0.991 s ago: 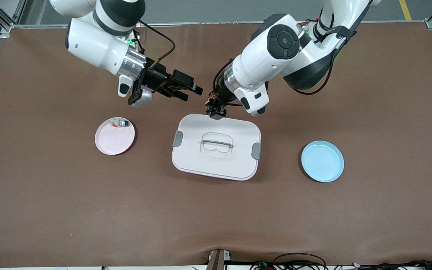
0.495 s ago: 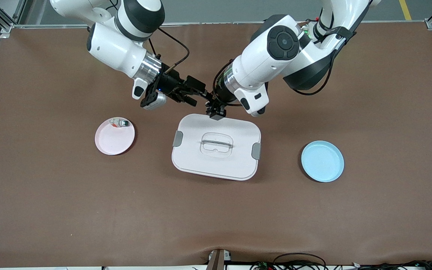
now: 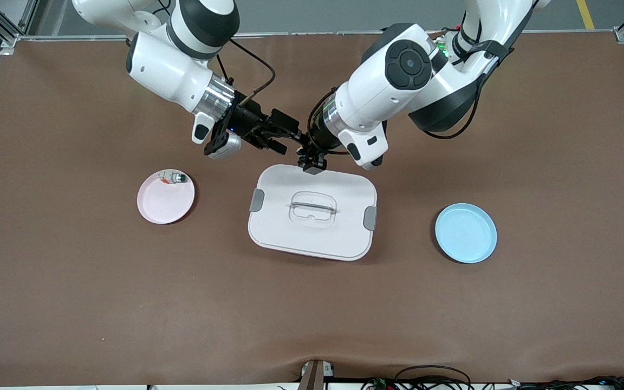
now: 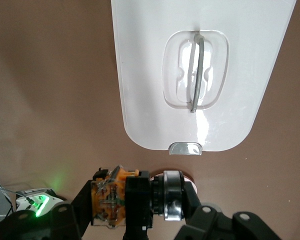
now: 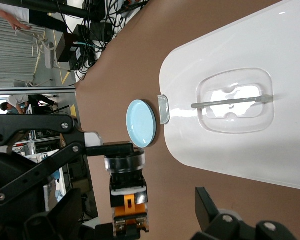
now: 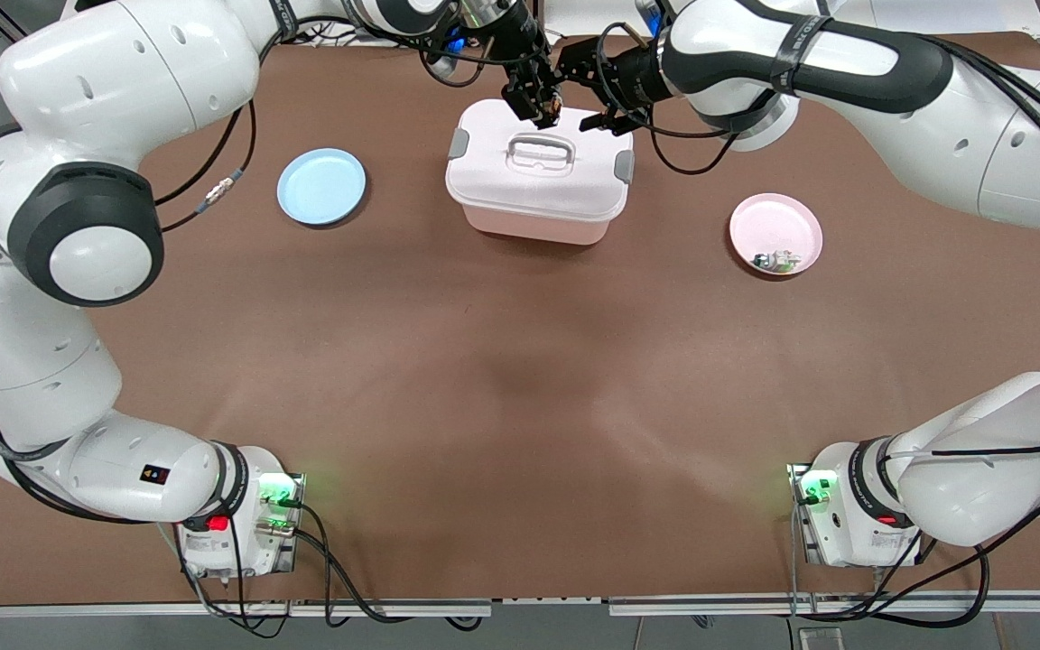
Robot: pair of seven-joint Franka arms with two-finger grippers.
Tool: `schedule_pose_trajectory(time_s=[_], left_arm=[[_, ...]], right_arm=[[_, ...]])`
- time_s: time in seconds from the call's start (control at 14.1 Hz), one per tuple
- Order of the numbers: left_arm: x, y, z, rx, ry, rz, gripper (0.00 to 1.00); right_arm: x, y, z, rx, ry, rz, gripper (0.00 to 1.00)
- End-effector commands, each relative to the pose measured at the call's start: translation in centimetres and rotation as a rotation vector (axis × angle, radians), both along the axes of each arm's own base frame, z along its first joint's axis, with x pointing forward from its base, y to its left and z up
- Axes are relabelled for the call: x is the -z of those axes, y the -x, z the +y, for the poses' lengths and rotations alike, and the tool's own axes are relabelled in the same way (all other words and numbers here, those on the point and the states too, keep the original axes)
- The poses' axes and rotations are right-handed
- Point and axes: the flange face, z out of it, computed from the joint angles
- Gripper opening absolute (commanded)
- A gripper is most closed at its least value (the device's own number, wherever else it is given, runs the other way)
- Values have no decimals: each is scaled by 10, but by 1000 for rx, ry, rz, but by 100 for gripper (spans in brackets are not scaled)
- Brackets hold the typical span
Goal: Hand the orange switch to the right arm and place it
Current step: 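Bring the right gripper to the switch held by the left gripper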
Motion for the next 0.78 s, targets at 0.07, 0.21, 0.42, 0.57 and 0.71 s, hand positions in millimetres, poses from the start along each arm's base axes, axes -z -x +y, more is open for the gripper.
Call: schedule_pose_trajectory(time_s=[0.07,0.21,0.42,0.57,0.71], left_arm=[[-5,-2,-4,-10,7,-3,4],[-5,-2,-4,-10,7,-3,5],[-4,-2,-4,-11,7,-1,6],[-3,2,-8,-3,6,0,6],[-3,2,-9,-2,6,1,8]], right_arm=[[5,-3,17,5,-11,-13,100],[6,-2,20,2,-12,-14,69],[2,-4,20,17,-22,0,0],[1,-3,22,17,-24,3,0],[0,-3,22,16,-25,0,0]])
